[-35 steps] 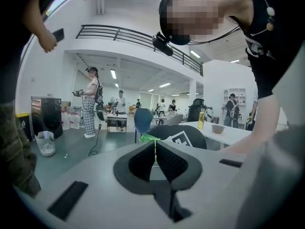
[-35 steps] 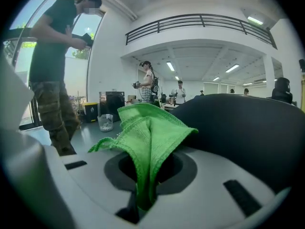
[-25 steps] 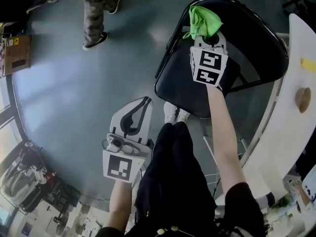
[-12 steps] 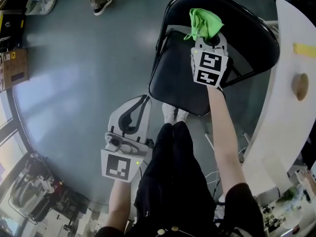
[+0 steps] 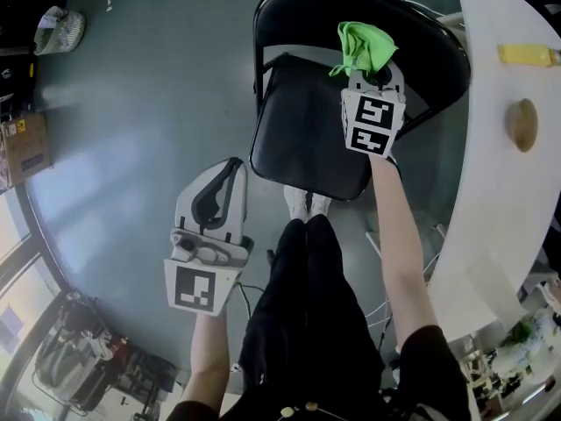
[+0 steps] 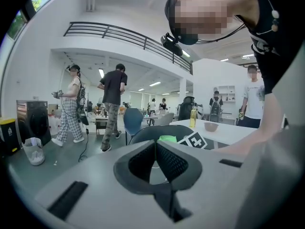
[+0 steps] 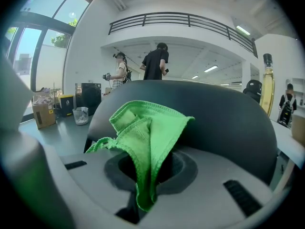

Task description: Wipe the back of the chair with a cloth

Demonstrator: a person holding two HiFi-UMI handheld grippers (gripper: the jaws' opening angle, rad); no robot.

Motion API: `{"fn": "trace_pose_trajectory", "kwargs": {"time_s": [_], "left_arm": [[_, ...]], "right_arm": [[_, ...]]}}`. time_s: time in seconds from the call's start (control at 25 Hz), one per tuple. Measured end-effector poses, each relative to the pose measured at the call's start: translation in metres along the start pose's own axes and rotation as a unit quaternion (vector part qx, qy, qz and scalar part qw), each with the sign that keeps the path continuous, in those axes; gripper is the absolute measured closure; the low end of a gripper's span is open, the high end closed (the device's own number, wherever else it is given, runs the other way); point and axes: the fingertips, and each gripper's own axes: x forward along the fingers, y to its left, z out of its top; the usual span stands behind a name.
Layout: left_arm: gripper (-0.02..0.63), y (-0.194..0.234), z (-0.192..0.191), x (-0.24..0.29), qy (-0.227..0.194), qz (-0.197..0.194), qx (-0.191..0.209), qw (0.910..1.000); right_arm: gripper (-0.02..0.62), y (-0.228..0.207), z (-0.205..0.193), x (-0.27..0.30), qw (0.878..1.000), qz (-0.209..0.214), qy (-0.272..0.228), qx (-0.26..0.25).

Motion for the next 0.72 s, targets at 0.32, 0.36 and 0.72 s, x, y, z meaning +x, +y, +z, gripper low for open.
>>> {"fn": "trace_pose_trajectory", "kwargs": {"time_s": [0.32,0.36,0.72], "left_arm": [[0.594,-0.02,0.001,0.015,0.0,-0.024,0.007,0.9997],[0.594,-0.023,0.001,0.017,-0.002,-0.029,0.009,0.9995],[0.594,-0.061,0.006,0.041,-0.001,-0.078,0.022,0.9967]], "right_arm": [[0.549,-0.051,-0.024,-0.026,0.999,-0.047,0.012,0.015],[0.549,-0.057,-0.028,-0.03,0.998,-0.053,0.014,0.018],[0.546,-0.104,-0.055,-0.058,0.995,-0.09,0.027,0.033]]}}
